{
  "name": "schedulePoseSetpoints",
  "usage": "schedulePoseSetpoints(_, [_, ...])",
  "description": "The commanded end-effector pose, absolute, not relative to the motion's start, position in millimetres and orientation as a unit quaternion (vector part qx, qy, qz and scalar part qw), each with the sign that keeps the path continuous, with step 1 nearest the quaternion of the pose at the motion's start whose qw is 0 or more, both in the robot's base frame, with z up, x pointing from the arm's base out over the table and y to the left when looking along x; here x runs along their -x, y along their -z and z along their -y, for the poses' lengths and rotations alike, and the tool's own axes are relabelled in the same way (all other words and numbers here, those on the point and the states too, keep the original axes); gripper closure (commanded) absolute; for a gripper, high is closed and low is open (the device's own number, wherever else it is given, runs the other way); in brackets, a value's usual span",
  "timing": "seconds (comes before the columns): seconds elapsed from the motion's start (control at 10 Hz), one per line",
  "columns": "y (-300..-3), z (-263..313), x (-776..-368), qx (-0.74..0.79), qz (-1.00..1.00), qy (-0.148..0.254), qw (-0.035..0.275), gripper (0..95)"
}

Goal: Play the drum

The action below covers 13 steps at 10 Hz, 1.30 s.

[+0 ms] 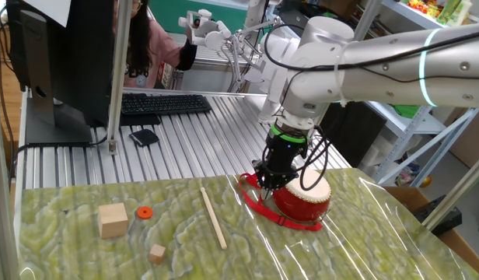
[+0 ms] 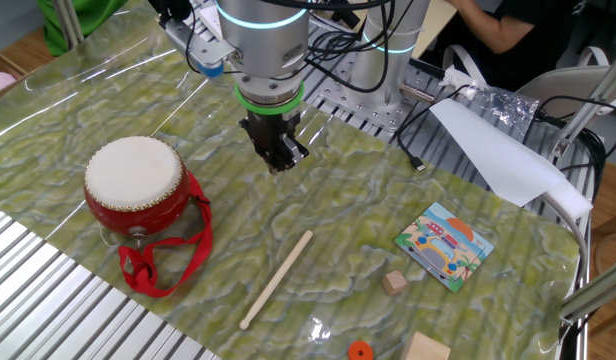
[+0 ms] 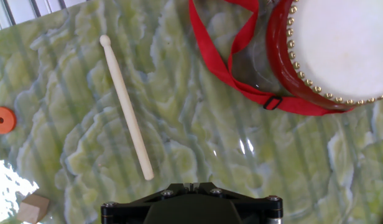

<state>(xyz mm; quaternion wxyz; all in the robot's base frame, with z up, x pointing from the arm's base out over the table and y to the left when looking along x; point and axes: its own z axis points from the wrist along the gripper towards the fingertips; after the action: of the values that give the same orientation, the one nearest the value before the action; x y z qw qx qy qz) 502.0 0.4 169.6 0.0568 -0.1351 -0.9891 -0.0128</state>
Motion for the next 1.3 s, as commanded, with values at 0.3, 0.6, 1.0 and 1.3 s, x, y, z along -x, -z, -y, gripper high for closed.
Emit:
schedulePoseSetpoints(0.3, [-170.0, 0.0, -500.0, 0.124, 0.991, 0.013, 0.055, 95.0])
schedulePoseSetpoints(0.6, [-170.0, 0.0, -500.0, 0.114, 0.992, 0.015, 0.055, 95.0])
schedulePoseSetpoints(1.0, [-170.0, 0.0, -500.0, 0.111, 0.992, 0.015, 0.055, 95.0])
schedulePoseSetpoints(1.3, [-170.0, 0.0, -500.0, 0.109, 0.992, 0.016, 0.055, 95.0])
